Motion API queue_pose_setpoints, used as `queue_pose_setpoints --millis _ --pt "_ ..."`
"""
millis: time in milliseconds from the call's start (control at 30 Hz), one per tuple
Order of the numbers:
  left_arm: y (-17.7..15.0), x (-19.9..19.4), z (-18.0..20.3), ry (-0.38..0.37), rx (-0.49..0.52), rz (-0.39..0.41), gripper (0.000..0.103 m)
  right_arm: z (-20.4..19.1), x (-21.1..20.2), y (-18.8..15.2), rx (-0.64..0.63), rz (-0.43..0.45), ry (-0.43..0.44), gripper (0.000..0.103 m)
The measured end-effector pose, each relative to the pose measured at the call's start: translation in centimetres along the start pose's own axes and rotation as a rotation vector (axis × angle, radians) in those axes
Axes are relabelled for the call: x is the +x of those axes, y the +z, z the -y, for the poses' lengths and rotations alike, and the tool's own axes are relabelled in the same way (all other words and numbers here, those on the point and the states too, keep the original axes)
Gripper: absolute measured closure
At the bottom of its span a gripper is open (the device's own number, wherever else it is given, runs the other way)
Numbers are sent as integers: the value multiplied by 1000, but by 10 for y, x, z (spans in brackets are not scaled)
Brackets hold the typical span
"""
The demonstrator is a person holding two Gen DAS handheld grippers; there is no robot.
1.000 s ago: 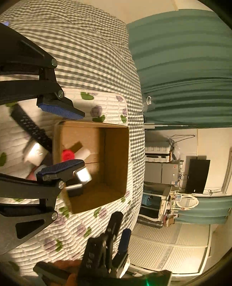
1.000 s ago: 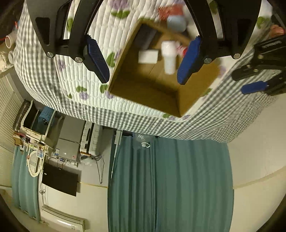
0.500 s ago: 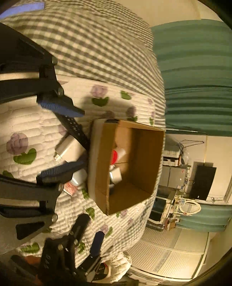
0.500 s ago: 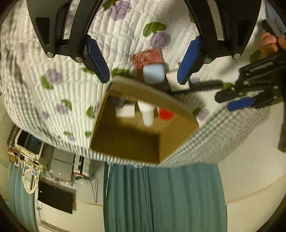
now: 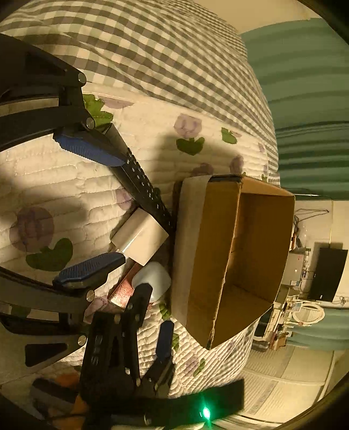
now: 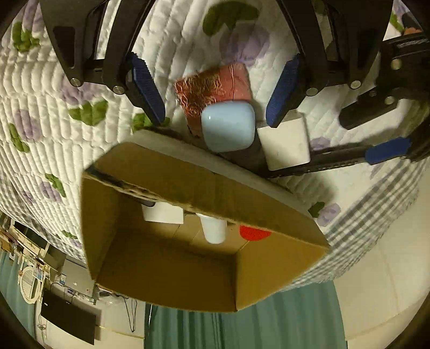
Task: Organize rigid objects
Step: 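Grasp the black remote with the left tool while the right tool grasps the blue earbud case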
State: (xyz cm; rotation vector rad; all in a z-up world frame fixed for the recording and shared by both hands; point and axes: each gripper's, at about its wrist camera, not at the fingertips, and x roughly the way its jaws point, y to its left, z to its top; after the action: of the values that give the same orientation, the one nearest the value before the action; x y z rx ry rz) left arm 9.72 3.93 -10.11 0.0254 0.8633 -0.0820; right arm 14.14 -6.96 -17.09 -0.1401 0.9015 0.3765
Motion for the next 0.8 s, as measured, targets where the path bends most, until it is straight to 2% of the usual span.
queue_pose_setpoints --millis 133,200,300,500,600,700,800 --pt "0 -1 0 -2 -4 1 34 -4 17 4 -14 -33 16 38" --pt "-1 -2 0 9 1 3 34 -7 25 3 -37 -59 37 53" --pt "1 -4 1 23 1 5 34 -8 23 0 -51 -48 34 53" --pt "11 -13 7 59 41 16 34 5 -10 -10 -16 5 42 53" --pt "22 -12 12 126 116 16 34 11 -18 -12 13 5 52 53" --pt "30 5 11 188 185 -27 34 16 -21 -13 45 1 67 53" --pt "32 27 6 165 209 -110 35 17 -22 -8 51 -3 70 53"
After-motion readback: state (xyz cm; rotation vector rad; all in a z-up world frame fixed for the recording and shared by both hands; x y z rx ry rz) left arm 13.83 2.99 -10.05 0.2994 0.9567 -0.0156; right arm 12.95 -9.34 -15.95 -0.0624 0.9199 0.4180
